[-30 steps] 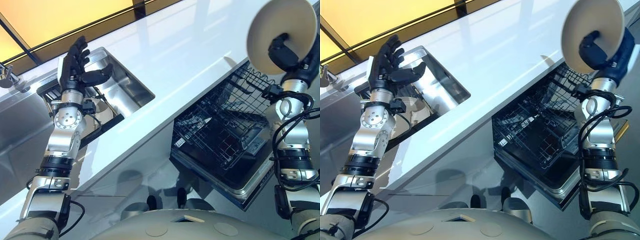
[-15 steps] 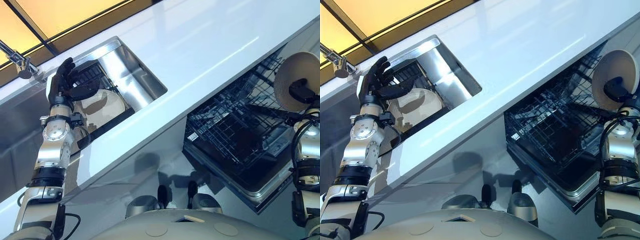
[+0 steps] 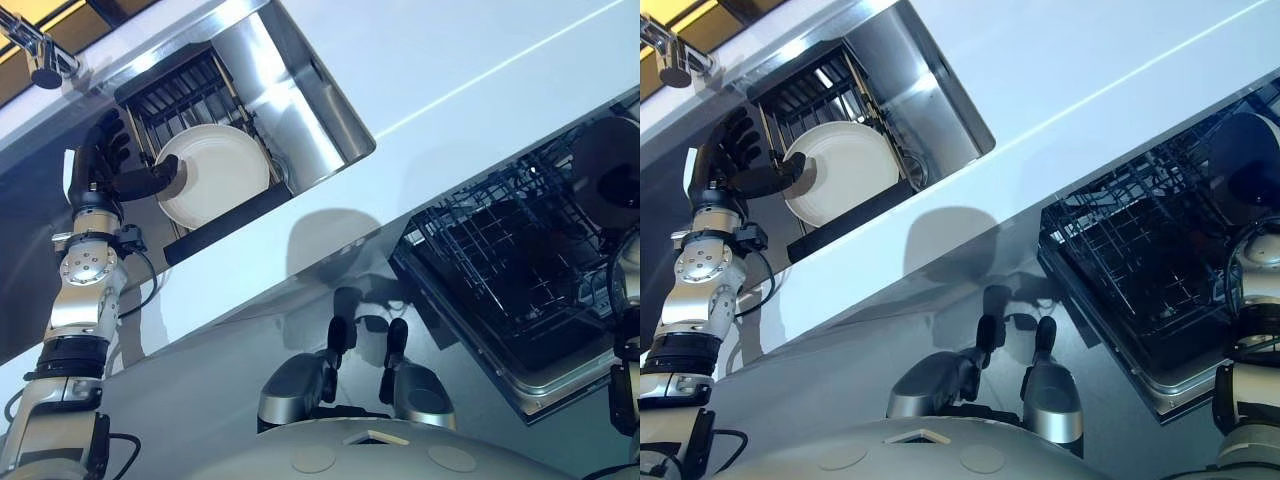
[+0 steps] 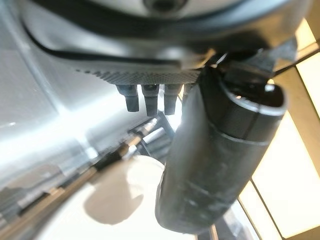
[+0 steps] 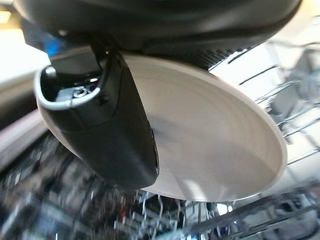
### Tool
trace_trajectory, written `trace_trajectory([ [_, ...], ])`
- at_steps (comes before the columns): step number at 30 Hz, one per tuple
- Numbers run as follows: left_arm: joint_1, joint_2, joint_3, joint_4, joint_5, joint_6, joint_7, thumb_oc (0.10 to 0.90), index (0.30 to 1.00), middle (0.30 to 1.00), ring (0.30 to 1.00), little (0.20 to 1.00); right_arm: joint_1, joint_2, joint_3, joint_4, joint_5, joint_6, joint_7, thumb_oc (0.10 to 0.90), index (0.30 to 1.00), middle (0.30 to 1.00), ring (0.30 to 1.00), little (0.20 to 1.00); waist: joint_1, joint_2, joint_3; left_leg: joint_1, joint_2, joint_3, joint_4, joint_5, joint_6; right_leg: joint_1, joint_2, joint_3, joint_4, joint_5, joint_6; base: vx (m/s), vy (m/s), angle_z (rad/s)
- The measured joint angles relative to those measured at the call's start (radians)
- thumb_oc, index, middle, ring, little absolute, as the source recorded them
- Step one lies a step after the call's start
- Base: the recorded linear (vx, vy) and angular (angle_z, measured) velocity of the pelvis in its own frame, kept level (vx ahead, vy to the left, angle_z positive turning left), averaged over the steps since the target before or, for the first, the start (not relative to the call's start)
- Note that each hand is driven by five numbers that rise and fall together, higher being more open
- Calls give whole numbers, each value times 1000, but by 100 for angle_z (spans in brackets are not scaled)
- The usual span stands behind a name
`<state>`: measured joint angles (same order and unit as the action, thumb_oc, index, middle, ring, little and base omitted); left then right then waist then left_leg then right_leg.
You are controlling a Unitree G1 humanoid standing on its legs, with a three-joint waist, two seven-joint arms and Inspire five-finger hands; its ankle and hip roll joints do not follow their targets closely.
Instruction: Pick up plates and place into dishwasher.
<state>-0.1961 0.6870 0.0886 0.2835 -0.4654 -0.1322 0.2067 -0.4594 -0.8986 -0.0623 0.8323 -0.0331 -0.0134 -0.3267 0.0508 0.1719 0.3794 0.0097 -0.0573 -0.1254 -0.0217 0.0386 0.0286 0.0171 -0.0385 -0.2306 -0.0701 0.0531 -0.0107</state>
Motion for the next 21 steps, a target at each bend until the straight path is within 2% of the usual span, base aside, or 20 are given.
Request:
trace_trajectory([
  [1, 0, 2, 0, 0, -6, -4, 3, 800, 900, 900, 900, 900, -12, -2, 1, 1, -13, 10, 1, 100, 300, 300, 300, 200, 0, 0, 5, -3, 0, -2, 1, 0, 0, -4, 0, -1, 3, -1, -1, -66, -11, 4],
  [2, -1, 16, 0, 0, -8, -4, 6, 800, 900, 900, 900, 900, -55, -14, 5, 11, -35, 39, 15, 657, 778, 778, 778, 757, 2, -4, 13, -17, 0, -2, 5, 1, -1, -19, -1, -1, 10, -2, -1, -69, -13, 4],
  [3, -9, 21, 0, 0, -9, -4, 6, 800, 900, 900, 900, 900, -81, -27, 14, 23, -43, 59, 27, 800, 900, 900, 900, 900, 3, -6, 24, -24, 0, -3, 11, 1, -1, -24, -1, -1, 17, -2, -1, -66, -14, 4],
  [6, -23, 37, 0, -2, -13, -8, 7, 800, 900, 900, 900, 900, -118, -35, 32, 40, -70, 122, 50, 800, 900, 900, 900, 900, 11, -19, 34, -37, 1, -5, 20, 0, -2, -46, -2, -1, 44, -15, -4, -73, -28, 4],
  [12, -59, 61, -2, -26, -14, -10, 21, 800, 900, 900, 900, 900, -135, -14, 81, 83, -73, 191, 86, 800, 900, 900, 900, 900, 28, -46, 56, -61, 1, -5, 45, -1, -6, -83, -4, 2, 104, -35, -9, -42, -19, 1],
  [21, -59, 64, -1, -29, -14, -12, 29, 800, 900, 900, 900, 900, -112, 5, 79, 59, -70, 181, 83, 800, 900, 900, 900, 900, 27, -48, 61, -53, 1, -2, 51, 0, -6, -78, -7, 6, 114, -35, -10, -20, 31, -1],
])
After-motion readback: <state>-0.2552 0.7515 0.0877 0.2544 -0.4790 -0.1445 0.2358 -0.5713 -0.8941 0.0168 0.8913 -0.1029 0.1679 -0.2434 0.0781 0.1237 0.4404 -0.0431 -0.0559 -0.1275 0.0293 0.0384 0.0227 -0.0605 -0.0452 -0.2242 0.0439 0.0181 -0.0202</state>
